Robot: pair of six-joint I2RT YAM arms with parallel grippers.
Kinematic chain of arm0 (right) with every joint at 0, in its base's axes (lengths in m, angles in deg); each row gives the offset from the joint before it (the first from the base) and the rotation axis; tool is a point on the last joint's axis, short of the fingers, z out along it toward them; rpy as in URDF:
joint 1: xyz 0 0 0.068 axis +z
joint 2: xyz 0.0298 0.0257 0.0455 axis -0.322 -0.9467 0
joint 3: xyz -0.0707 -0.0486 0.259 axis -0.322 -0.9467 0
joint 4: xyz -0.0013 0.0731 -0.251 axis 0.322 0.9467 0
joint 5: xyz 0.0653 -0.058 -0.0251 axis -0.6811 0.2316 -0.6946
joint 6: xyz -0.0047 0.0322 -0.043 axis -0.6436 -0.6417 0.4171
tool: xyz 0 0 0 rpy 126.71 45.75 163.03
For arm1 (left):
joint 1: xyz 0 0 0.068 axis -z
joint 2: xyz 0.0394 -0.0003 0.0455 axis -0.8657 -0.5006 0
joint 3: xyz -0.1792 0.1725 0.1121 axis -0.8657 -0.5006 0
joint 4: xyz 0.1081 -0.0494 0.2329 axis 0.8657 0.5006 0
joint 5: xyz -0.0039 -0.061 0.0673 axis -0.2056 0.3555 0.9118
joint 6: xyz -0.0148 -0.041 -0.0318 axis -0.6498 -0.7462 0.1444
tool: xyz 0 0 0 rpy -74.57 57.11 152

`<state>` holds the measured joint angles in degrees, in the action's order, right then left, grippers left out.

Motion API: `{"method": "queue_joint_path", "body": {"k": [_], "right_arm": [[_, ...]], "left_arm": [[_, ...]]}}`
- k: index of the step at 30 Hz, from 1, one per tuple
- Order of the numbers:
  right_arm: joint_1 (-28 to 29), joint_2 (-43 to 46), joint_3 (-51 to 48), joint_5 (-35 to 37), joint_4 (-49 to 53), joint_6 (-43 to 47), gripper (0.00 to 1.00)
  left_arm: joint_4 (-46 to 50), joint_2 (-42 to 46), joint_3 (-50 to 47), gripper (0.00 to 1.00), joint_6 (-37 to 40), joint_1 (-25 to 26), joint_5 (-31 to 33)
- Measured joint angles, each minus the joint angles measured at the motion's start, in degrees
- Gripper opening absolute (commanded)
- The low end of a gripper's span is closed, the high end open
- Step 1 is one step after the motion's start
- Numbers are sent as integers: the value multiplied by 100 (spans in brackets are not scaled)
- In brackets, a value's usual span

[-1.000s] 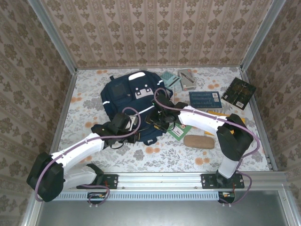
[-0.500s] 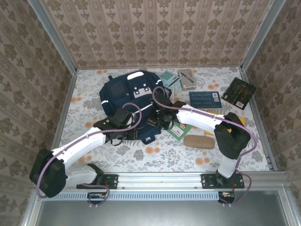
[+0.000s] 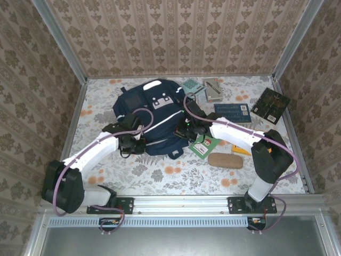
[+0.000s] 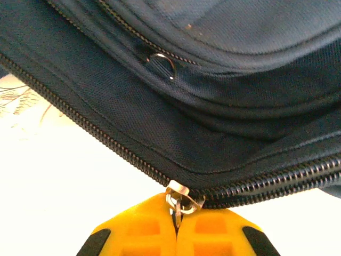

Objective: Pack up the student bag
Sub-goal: Unzip the student bag at the middle-left of the table.

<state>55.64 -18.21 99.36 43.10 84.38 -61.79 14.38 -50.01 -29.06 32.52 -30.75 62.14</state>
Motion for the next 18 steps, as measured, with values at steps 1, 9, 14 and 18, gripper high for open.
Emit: {"method": "queue_joint_path", "body": {"k": [1, 9, 14, 18], "right_arm": [[-17, 0, 2, 0, 28, 59, 0], [-96, 76, 166, -146, 136, 564, 0], [-59, 203, 166, -356, -157, 778, 0], [-28, 214, 153, -466, -358, 964, 0]], "left_arm": [[61, -44, 46, 0, 11, 2, 48], [-59, -455, 175, 0, 164, -1209, 225], [-299, -870, 501, 0, 184, -1926, -120], [-439, -1300, 758, 0, 179, -2253, -348]]}}
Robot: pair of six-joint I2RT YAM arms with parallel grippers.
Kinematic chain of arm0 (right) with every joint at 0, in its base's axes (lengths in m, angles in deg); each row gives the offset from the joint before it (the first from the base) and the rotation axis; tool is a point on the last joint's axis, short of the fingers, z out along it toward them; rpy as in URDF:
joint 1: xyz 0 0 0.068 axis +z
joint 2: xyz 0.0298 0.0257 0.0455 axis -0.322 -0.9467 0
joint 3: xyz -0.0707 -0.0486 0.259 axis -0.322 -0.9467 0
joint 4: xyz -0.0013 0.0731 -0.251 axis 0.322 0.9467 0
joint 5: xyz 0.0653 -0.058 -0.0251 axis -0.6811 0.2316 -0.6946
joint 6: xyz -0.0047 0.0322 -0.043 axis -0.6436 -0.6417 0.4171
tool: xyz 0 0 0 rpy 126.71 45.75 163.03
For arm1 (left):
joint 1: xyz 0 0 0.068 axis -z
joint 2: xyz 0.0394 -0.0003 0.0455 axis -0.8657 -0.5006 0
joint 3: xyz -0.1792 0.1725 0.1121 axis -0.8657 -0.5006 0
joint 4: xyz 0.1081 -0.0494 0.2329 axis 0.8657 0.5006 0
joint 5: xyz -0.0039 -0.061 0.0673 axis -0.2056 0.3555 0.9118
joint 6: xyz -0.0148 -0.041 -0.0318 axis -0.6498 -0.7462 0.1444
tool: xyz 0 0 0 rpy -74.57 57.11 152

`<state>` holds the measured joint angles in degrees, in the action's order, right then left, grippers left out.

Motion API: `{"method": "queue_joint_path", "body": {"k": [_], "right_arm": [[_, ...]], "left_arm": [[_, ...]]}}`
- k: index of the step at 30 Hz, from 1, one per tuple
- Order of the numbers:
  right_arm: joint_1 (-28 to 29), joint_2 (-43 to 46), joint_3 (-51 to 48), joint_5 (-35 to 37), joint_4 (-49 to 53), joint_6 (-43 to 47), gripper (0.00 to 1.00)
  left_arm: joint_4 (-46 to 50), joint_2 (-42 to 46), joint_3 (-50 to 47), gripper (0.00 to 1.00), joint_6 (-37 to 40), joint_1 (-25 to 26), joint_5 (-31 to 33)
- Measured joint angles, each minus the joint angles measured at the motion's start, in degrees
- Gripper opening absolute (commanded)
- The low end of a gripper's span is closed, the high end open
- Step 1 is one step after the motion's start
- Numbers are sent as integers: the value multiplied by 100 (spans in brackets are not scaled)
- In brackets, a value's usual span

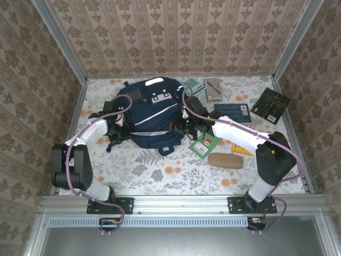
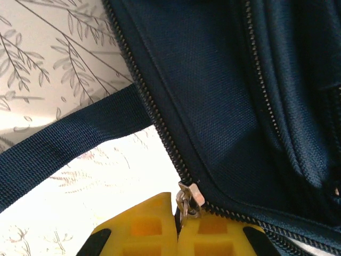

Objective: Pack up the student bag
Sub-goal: Unzip the student bag at the middle-left of the table.

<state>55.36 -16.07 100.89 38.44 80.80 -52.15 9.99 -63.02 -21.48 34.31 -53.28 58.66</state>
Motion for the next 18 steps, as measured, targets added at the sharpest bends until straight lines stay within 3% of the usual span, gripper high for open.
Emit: {"method": "queue_joint_path", "body": {"k": [5, 8, 9, 10, 18], "right_arm": [[-203, 201, -79, 201, 411, 223, 0], [-354, 258, -28, 280, 501, 323, 0], [-361, 251, 11, 289, 540, 343, 14], [-356, 249, 52, 286, 579, 356, 20], [61, -11, 752, 151, 614, 857, 50]], "left_arm": [[-411, -356, 160, 0, -17, -455, 542], [-522, -365, 157, 0, -7, -415, 765], [-540, -358, 146, 0, 2, -328, 778], [-555, -348, 129, 0, 4, -262, 772], [-605, 413, -372, 0, -52, 402, 503]]}}
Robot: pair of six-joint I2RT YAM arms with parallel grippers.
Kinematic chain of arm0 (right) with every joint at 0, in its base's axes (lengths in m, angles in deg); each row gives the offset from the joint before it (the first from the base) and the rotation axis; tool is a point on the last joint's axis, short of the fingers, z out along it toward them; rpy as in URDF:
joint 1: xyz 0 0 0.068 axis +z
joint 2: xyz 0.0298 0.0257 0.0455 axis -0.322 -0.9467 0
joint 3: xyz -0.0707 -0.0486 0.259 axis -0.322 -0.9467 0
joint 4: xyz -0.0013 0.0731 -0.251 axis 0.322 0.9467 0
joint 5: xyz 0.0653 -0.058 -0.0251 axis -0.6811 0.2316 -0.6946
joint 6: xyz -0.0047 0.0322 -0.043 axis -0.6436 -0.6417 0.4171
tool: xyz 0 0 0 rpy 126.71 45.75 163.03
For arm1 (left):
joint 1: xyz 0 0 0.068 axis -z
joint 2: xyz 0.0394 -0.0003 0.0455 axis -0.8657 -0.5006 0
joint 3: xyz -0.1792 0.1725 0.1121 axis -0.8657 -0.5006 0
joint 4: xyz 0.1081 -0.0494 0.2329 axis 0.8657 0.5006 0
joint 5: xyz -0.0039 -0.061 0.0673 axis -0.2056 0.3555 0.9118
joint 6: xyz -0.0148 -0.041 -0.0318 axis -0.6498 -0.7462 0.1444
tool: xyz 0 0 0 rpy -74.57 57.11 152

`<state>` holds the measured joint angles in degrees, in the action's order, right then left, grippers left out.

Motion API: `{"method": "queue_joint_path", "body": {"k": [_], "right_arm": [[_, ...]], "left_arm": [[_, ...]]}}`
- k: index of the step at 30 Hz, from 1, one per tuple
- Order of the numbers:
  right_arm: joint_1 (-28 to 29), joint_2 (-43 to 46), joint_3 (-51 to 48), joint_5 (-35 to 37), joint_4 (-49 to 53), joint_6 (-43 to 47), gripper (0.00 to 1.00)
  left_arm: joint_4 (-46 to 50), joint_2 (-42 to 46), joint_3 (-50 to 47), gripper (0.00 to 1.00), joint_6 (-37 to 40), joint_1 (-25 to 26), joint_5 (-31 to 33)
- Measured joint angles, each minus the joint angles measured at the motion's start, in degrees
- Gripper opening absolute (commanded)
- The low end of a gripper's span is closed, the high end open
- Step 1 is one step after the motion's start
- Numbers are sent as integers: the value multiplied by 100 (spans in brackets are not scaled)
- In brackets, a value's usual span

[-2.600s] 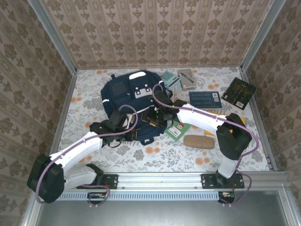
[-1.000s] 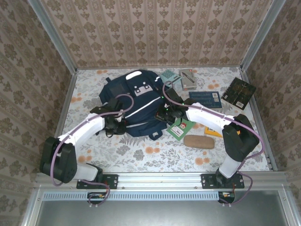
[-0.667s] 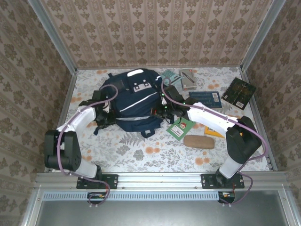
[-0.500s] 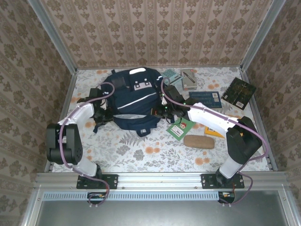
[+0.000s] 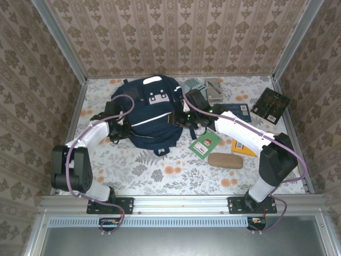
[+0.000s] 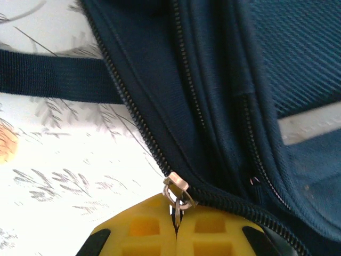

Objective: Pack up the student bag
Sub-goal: Unzip the student bag at the middle-left of the table.

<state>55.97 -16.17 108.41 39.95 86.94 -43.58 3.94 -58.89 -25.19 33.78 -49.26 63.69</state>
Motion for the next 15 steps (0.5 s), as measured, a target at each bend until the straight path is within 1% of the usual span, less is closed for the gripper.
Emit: {"method": "queue_joint_path", "body": {"k": [2, 5, 7, 12, 15], "right_arm": [[166, -177, 188, -144, -42, 236, 53], [369, -560, 518, -380, -92, 623, 49], [455, -837, 721, -525, -166, 850, 45], [535, -1513, 1067, -874, -446, 1519, 40], [546, -1919, 1266, -1108, -575, 1934, 40]], "left_arm": [[0, 337, -168, 0, -42, 219, -79], [-15, 697, -404, 0, -107, 463, -205], [-37, 796, -529, 0, -138, 505, -256], [-96, 804, -704, 0, -186, 503, -315], [-144, 807, -710, 0, -190, 509, -348]]}}
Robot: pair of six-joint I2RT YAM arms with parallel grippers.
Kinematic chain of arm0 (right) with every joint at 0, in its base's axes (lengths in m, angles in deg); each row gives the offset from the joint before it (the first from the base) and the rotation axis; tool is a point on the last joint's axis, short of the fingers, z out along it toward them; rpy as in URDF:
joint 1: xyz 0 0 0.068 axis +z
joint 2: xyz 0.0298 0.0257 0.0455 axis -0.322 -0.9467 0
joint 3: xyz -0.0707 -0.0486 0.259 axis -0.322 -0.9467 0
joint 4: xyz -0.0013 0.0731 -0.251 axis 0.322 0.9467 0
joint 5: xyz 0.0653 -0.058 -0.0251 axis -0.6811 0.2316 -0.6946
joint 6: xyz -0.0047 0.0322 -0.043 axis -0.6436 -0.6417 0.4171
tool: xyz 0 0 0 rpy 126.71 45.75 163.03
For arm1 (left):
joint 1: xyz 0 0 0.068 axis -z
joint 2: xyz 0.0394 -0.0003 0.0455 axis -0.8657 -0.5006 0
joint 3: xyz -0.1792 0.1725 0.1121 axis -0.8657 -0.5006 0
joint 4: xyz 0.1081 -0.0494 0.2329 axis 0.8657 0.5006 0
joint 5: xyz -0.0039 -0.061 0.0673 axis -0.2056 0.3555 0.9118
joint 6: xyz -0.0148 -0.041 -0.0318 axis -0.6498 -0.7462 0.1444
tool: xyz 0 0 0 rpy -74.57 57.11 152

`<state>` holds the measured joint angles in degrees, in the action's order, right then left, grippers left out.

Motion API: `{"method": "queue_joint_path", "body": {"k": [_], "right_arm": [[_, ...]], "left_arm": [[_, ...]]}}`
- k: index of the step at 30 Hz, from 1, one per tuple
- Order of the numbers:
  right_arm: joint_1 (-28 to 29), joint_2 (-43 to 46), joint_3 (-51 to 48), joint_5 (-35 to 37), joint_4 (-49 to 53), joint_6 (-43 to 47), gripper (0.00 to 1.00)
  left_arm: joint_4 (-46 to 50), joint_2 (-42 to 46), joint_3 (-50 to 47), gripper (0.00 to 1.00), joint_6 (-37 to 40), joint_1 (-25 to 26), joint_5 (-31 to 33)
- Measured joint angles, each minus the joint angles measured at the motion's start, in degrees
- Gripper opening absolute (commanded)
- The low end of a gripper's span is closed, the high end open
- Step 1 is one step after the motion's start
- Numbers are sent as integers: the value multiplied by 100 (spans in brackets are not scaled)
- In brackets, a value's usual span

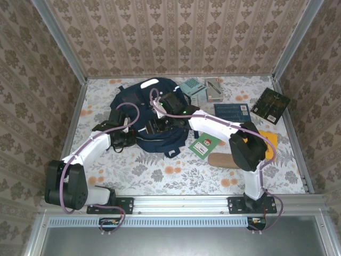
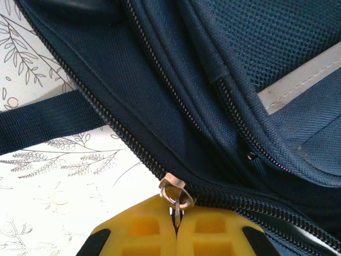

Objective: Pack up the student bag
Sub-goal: Unzip the student bag at the middle-left of the table.

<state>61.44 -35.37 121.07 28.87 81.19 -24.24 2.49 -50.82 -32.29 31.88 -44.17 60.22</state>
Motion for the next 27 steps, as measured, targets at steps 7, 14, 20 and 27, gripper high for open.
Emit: {"method": "queue_joint_path", "body": {"k": [7, 14, 20, 27], "right_arm": [[26, -732, 446, -485, -52, 584, 45], [94, -785, 507, -778, 37, 885, 44], [243, -785, 507, -822, 155, 1099, 40], [315, -883, 505, -769, 334, 1222, 6]], "left_arm": [[-44, 0, -4, 0, -2, 22, -22], [-74, -2, -37, 0, -2, 31, -24], [-74, -2, -37, 0, -2, 31, -24], [-72, -2, -37, 0, -2, 31, -24]]}}
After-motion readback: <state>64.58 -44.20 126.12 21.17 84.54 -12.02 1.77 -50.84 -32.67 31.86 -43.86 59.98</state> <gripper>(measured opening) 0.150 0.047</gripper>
